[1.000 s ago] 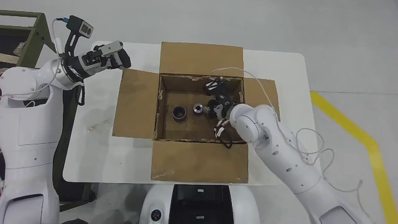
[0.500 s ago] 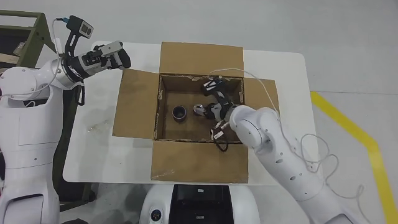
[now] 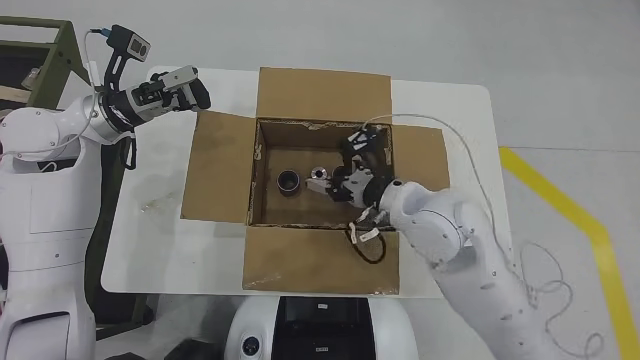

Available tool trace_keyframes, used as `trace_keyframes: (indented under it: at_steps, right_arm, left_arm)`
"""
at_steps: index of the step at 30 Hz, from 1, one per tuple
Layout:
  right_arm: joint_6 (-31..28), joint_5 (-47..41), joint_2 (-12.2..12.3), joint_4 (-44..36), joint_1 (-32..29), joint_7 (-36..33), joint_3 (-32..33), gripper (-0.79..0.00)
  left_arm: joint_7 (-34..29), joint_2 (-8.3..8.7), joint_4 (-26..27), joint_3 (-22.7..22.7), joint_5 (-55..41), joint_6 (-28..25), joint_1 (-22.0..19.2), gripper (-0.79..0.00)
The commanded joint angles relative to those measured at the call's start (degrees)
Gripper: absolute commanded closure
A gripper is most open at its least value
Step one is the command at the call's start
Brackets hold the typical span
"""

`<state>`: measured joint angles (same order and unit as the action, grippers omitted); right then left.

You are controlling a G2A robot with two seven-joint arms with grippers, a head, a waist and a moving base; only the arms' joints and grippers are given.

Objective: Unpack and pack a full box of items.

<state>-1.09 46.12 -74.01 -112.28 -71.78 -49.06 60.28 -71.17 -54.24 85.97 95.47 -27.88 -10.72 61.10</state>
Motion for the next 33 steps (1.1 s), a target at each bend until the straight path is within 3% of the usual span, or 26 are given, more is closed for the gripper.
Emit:
trace_keyframes:
  at_steps: [1, 3, 15, 24, 33]
  right_arm:
    - [-0.6, -2.8, 0.1, -0.8, -1.1, 0.6, 1.2, -0.699]
    - [-1.1, -5.5, 0.3, -1.9, -2.2, 0.7, 2.7, -0.785]
    - [-4.6, -20.0, 1.7, -5.1, -9.2, 1.5, 11.9, -0.785]
    - [-3.8, -33.2, 2.7, -4.4, -13.8, -0.7, 20.2, -0.785]
    - [-5.3, -39.9, 4.0, -5.1, -19.2, -1.6, 30.0, -0.785]
  left_arm:
    - [0.0, 0.00, 0.0, 0.0, 0.0, 0.0, 0.0, -0.785]
    - [0.0, 0.00, 0.0, 0.0, 0.0, 0.0, 0.0, -0.785]
    - [0.0, 0.00, 0.0, 0.0, 0.0, 0.0, 0.0, -0.785]
    - [0.0, 0.00, 0.0, 0.0, 0.0, 0.0, 0.0, -0.785]
    - [0.0, 0.00, 0.0, 0.0, 0.0, 0.0, 0.0, -0.785]
